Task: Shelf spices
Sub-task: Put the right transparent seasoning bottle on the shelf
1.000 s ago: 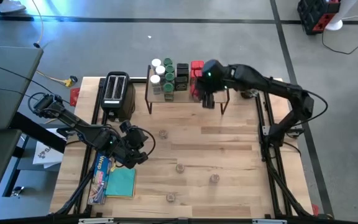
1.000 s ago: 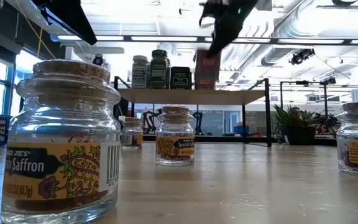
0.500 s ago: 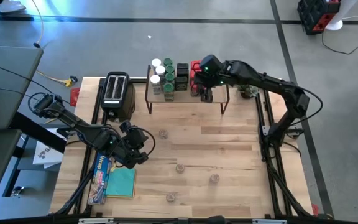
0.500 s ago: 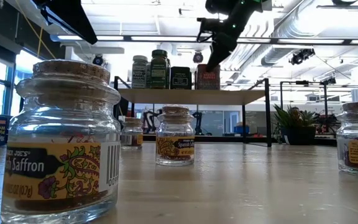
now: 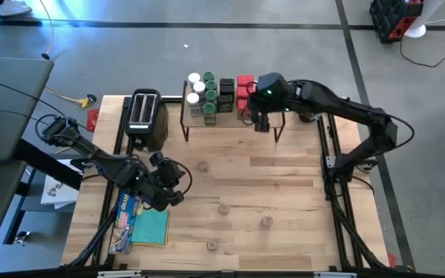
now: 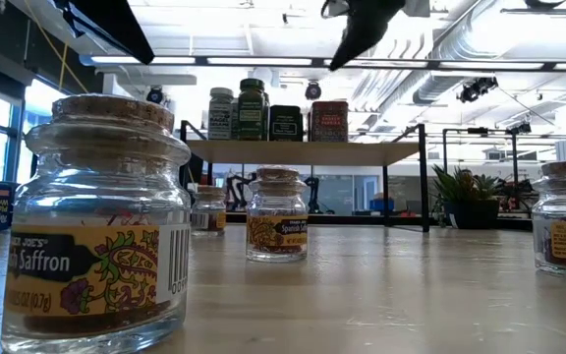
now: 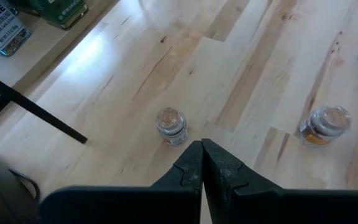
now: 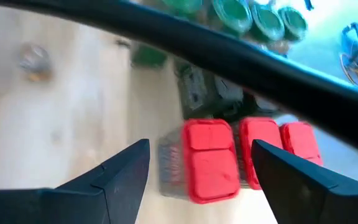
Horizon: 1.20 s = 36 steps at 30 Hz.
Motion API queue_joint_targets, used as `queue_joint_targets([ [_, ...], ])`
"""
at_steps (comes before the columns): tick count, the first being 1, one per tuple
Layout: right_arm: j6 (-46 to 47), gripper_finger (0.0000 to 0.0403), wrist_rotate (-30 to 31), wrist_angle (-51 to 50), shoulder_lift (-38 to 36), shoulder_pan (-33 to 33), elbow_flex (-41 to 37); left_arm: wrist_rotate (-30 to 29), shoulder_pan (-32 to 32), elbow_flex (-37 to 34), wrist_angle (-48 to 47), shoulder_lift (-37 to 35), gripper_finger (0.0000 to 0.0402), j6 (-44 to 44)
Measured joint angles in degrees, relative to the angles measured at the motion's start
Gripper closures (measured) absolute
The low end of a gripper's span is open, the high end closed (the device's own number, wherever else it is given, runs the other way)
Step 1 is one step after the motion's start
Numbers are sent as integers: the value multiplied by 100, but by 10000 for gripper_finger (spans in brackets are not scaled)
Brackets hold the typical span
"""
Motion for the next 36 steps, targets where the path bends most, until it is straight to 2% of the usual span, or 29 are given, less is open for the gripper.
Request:
queue_joint_targets([
  [7, 467, 156, -194, 153, -303, 375, -1039, -354, -238, 2, 43, 0, 401, -5],
  [14, 638, 253, -189, 1713, -197, 241, -2081, -497, -274, 4, 80, 2, 401, -3],
  [21, 447, 326, -6, 2301, 28, 48, -2246, -559, -273, 4, 99, 2, 402, -7],
  [25, 239, 340, -34, 2562, 158, 11, -2246, -577, -272, 4, 128, 2, 401, -3],
  [36, -116, 341, -17, 2605, 149, 99, -1873, -556, -272, 4, 137, 2, 401, -3],
])
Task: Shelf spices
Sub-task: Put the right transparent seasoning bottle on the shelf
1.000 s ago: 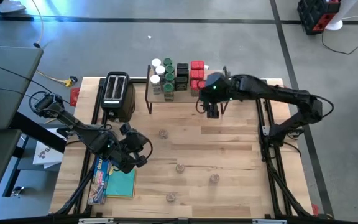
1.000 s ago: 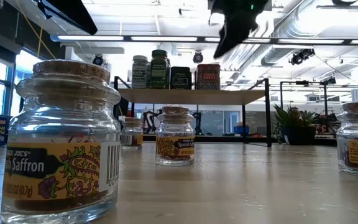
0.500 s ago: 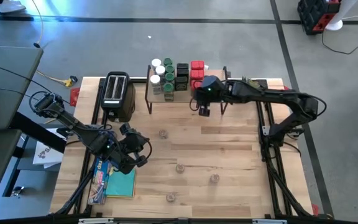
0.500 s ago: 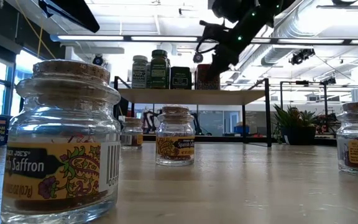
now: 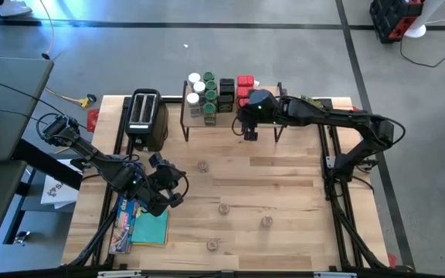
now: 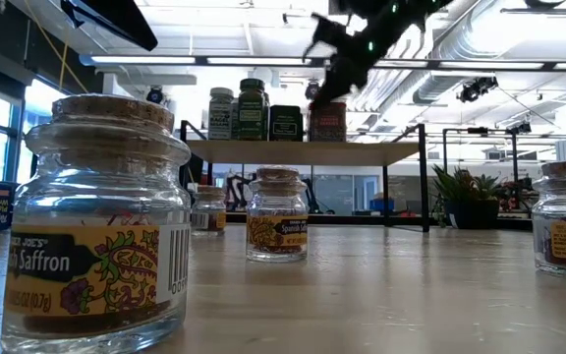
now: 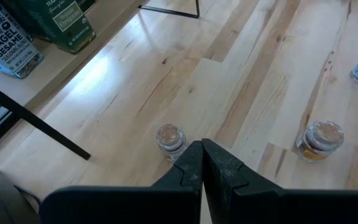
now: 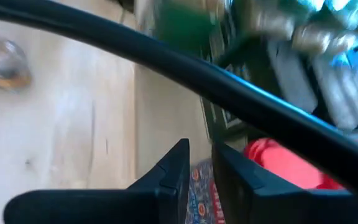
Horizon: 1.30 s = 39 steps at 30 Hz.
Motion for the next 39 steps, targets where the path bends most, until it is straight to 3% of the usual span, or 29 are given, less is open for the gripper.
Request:
queue_joint_targets([
  [8, 388, 342, 136, -162, -914, 1157, 320, -41, -82, 0, -1, 0, 402, -2],
  [14, 1687, 364, 381, -167, -1825, 2711, -539, -571, -264, 0, -1, 2, 402, -47],
  [19, 3757, 372, -712, 57, -2026, 3704, -1714, -809, -265, 0, -1, 2, 402, 64],
  [23, 4528, 364, -1269, 869, -1838, 4352, -2541, -815, -113, 0, 1, 2, 401, 153],
  [29, 4686, 282, -1171, 1186, -1576, 4914, -2997, -588, 164, -2, -4, 2, 401, 153],
  [35, 3910, 163, -718, 1169, -1131, 5217, -2998, -285, 385, -2, 1, 2, 402, 45],
  [39, 3637, 114, -629, 1257, -732, 5328, -3000, -203, 407, -2, 33, 2, 402, -2],
])
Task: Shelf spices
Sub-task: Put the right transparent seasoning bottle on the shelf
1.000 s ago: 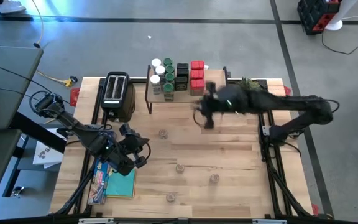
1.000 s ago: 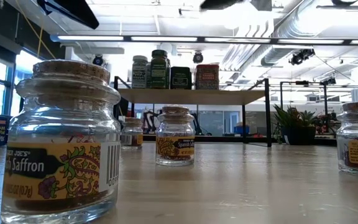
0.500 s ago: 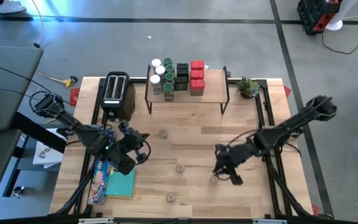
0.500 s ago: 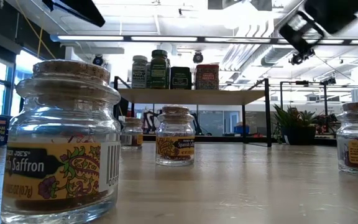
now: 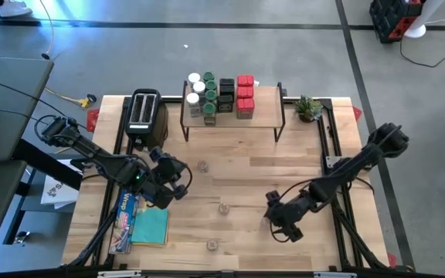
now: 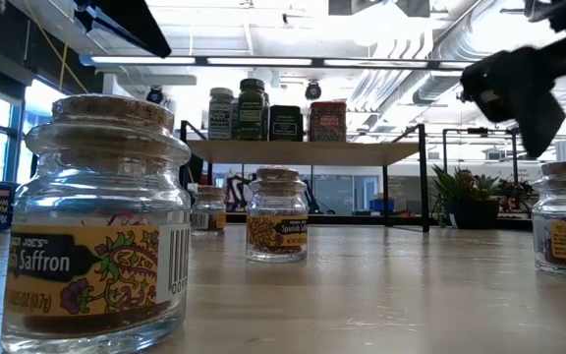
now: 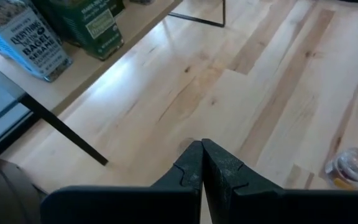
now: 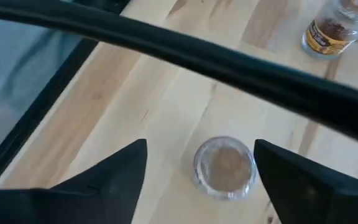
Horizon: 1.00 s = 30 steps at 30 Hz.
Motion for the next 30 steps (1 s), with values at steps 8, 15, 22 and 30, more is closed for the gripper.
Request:
queue_joint_targets([
  [8, 159, 102, 758, 559, 652, -1, 0, 146, 0, 0, 71, 0, 402, 2],
  [15, 426, 120, 708, 561, 891, -1, 0, 166, -2, 0, 74, 0, 402, 4],
  [22, 679, 205, 771, 418, 896, 116, 0, 166, -7, 0, 72, 0, 402, 7],
  [30, 947, 243, 1244, -334, 417, -59, 330, 148, -7, 0, 85, 0, 402, 11],
])
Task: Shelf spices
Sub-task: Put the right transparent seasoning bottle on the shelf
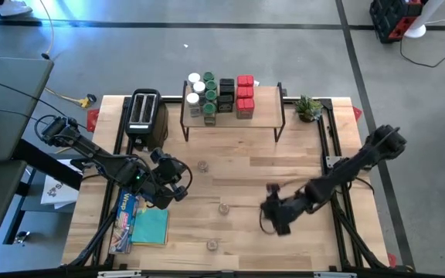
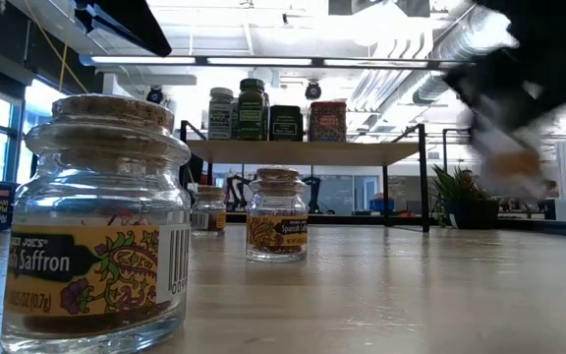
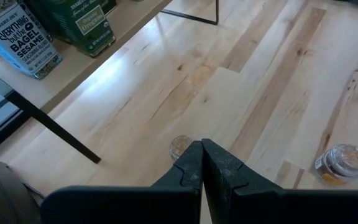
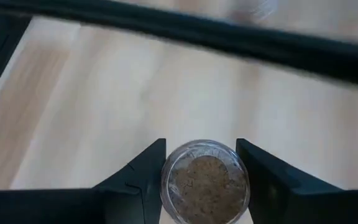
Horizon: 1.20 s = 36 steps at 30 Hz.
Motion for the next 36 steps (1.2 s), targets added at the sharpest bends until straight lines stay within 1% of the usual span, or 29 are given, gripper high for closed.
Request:
queue_joint_targets([
  [3, -297, 243, 655, -1112, -606, -448, 512, -4, 2, 0, 74, 0, 402, 127],
  [5, -612, 243, 953, -1875, -1004, -918, 932, -4, 2, 0, 193, 0, 402, 250],
  [7, -936, 243, 1033, -2438, -1363, -1634, 1425, -6, 4, 0, 268, 0, 402, 417],
  [9, -1322, 243, 1044, -2861, -1545, -2533, 1878, -8, 2, 0, 324, 0, 402, 509],
  [10, -1555, 243, 946, -3009, -1553, -3029, 2077, -6, 4, 0, 328, 0, 402, 553],
  [11, -1810, 243, 722, -3070, -1531, -3538, 2261, -18, 4, 0, 334, 0, 402, 557],
  [15, -2543, 243, -377, -2916, -1148, -5525, 2883, -90, 4, 0, 336, 0, 402, 562],
  [18, -2941, 243, -984, -2809, -607, -6634, 3198, -91, 4, 0, 334, 0, 402, 562],
  [20, -3029, 243, -1488, -2642, -212, -7135, 3400, -91, 2, 0, 334, 0, 402, 551],
  [23, -3158, 243, -1980, -2536, 375, -7609, 3694, -90, 4, 0, 334, 0, 401, 547],
  [27, -3220, 243, -2111, -2590, 957, -7893, 3983, 172, -5, 0, 334, 0, 401, 435],
  [32, -3237, 241, -2178, -2624, 1172, -7974, 4061, 364, -17, 0, 336, 0, 401, 363],
  [36, -3235, 194, -2184, -2601, 1164, -7974, 4061, 366, -20, 0, 336, 0, 401, 347],
])
